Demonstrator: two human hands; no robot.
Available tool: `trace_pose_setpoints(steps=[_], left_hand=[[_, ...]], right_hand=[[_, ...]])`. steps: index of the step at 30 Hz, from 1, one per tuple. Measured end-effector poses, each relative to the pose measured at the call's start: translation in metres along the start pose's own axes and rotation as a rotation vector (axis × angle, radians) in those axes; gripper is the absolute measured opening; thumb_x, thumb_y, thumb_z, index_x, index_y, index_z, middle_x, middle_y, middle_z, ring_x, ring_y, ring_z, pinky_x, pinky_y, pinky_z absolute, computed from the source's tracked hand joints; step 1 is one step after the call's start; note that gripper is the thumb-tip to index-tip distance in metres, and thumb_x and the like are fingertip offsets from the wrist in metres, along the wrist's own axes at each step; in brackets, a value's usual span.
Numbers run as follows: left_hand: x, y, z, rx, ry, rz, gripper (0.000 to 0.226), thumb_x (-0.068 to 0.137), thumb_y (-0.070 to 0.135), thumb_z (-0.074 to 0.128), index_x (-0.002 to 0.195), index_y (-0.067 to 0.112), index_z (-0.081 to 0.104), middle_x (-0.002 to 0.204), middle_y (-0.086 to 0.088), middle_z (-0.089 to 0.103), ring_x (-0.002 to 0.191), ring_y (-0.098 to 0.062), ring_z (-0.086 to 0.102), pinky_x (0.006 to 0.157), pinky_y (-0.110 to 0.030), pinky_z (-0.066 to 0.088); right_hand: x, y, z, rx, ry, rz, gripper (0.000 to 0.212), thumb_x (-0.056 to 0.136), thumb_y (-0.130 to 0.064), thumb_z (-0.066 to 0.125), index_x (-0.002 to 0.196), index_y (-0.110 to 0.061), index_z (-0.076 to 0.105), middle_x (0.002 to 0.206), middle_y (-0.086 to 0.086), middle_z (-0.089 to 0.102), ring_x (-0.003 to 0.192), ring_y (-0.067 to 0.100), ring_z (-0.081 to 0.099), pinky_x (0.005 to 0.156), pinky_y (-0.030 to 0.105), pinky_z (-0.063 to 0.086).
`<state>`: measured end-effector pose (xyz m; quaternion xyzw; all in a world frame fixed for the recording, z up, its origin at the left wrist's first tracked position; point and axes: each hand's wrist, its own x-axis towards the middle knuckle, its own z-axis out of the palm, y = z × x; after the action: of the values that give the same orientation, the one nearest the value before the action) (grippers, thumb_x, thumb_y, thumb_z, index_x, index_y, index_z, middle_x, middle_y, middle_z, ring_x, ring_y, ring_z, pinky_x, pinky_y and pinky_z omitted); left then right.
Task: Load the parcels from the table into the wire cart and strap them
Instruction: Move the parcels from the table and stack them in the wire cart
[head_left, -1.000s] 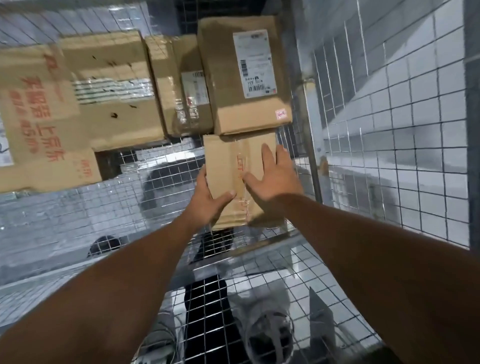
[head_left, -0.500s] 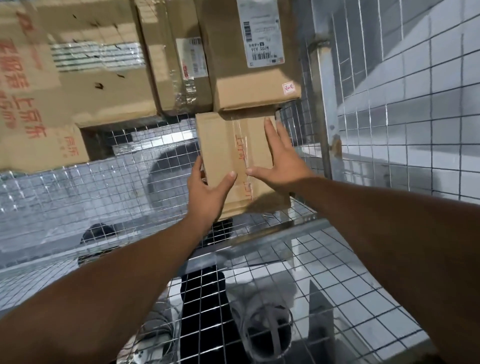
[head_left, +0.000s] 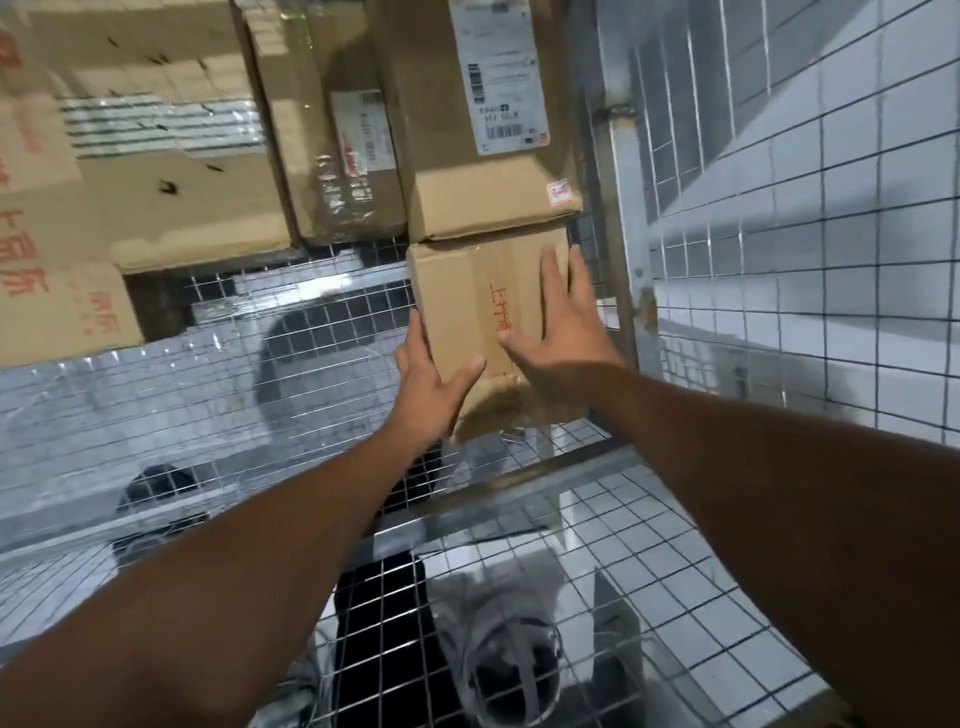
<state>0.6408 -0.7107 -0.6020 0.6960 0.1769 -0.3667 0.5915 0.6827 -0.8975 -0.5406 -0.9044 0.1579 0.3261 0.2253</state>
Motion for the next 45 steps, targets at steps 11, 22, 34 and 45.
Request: trace_pose_setpoints(steps=[11, 22, 34, 45], left_hand=[[0.017, 0.000, 0.016, 0.262, 0.219, 0.159, 0.109, 0.087, 0.062, 0.069, 0.165, 0.029, 0.000, 0.172, 0.000, 0.013, 0.155, -0.027, 0.023, 0.123, -0.056, 0.028], [0.014, 0.038, -0.015, 0.194, 0.010, 0.004, 0.086, 0.096, 0.025, 0.073, 0.161, 0.018, 0.018, 0.153, -0.001, 0.047, 0.140, -0.029, 0.050, 0.116, -0.044, 0.042], [-0.234, 0.241, -0.172, 0.503, -0.122, 0.054, 0.078, 0.094, 0.061, 0.065, 0.158, 0.027, 0.037, 0.164, -0.004, 0.039, 0.113, -0.022, 0.062, 0.091, -0.024, 0.055], [-0.528, 0.273, -0.087, 0.776, -0.800, 0.582, 0.074, 0.085, 0.065, 0.061, 0.148, 0.027, 0.051, 0.149, 0.005, 0.050, 0.142, -0.018, 0.044, 0.116, -0.033, 0.035]], right_hand=[[0.012, 0.024, 0.020, -0.401, -0.055, -0.058, 0.111, 0.091, -0.084, 0.037, 0.160, -0.024, -0.026, 0.167, 0.009, -0.032, 0.157, 0.027, -0.021, 0.130, 0.048, 0.001], [-0.009, -0.010, -0.013, -0.325, -0.166, 0.055, 0.102, 0.098, -0.065, 0.048, 0.163, -0.022, -0.017, 0.170, 0.012, -0.022, 0.158, 0.032, -0.014, 0.127, 0.048, 0.001], [-0.250, -0.203, -0.167, 0.356, 0.187, 0.195, 0.071, 0.104, -0.049, 0.052, 0.164, -0.022, 0.024, 0.170, 0.006, 0.024, 0.157, 0.025, 0.020, 0.125, 0.047, 0.024], [-0.712, -0.219, -0.065, 0.708, 0.974, 0.874, 0.065, 0.101, -0.040, 0.063, 0.157, -0.017, 0.040, 0.166, 0.005, 0.033, 0.157, 0.021, 0.020, 0.126, 0.029, 0.012]])
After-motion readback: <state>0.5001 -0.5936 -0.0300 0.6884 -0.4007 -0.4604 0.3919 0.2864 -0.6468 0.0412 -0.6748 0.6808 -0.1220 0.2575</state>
